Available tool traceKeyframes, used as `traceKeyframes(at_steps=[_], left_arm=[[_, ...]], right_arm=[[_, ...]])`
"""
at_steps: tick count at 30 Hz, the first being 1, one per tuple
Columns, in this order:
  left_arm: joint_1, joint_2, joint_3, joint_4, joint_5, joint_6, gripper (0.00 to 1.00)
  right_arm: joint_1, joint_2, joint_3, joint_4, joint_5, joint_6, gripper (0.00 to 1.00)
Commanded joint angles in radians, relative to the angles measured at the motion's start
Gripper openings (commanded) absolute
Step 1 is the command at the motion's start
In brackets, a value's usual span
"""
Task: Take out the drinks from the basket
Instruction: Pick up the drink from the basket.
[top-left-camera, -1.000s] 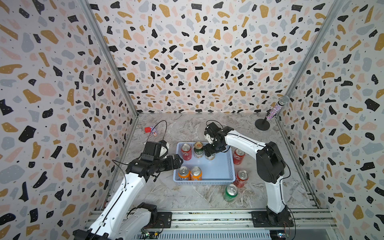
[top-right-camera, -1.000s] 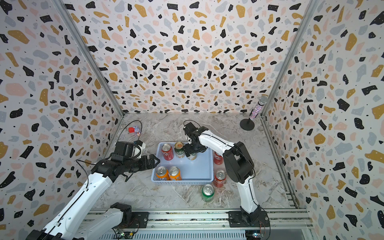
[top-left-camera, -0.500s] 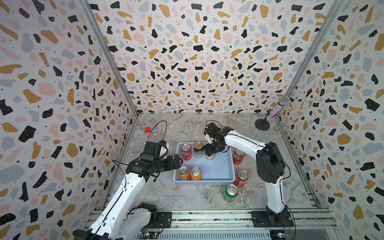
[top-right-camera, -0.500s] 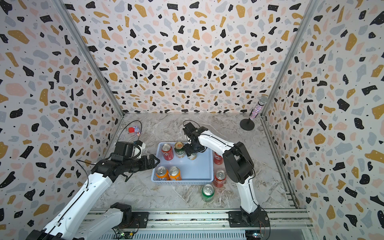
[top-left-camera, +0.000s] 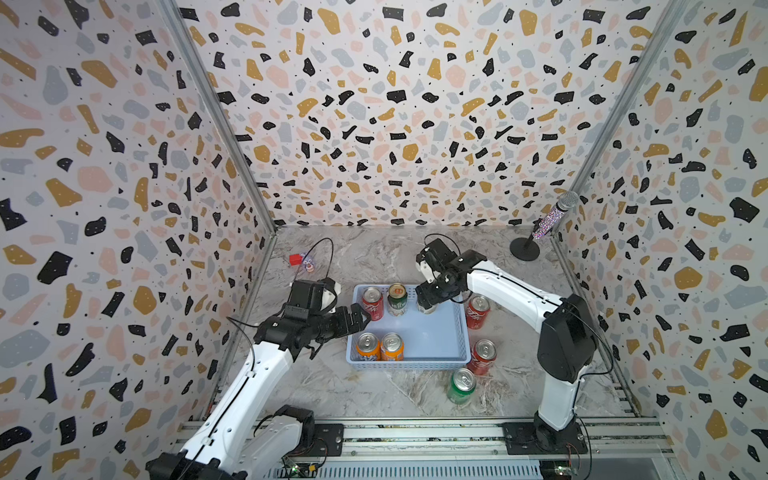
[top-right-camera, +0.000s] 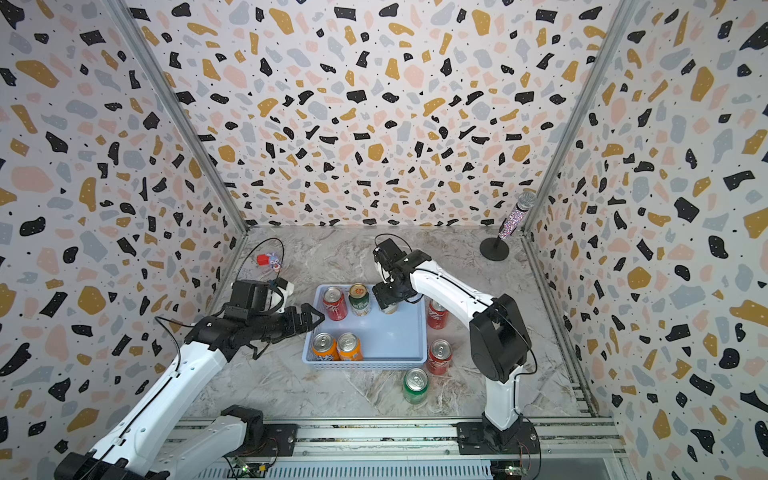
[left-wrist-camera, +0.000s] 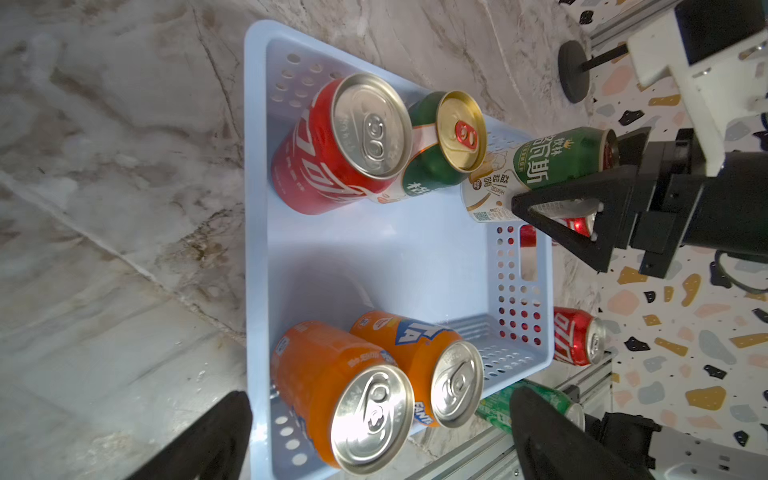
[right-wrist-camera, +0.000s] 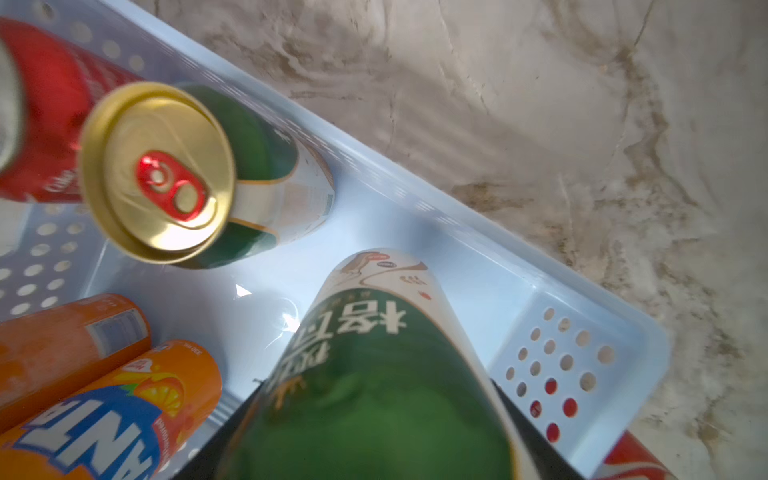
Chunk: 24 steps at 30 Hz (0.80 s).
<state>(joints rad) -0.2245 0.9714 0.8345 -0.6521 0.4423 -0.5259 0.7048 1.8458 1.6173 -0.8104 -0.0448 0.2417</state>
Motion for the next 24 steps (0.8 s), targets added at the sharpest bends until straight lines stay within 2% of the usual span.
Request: traceKeyframes(at_steps=[1,5,14,24], left_arm=[[-0.005,0.008,0.037,0.078,0.057,-0.060,1.00],[-0.046,0.024,0.055,0.119,0.070,-0.105,1.00],[-0.171,0.117,0.118,0.195,0.011,-0.148,1.00],[-0.202,0.262,0.241,0.307,0.056,-0.201,1.00]], right_arm=[[-0.004,-0.099,0.007,-0.009,0.013,0.003,0.32],[-0.004,-0.146,0.003,-0.014,0.023,0.002,0.32],[-0.006,-0.204,0.004,-0.050,0.029,-0.005,0.33],[-0.037,-0.180,0.057,-0.067,0.043,-0.028,0.34]])
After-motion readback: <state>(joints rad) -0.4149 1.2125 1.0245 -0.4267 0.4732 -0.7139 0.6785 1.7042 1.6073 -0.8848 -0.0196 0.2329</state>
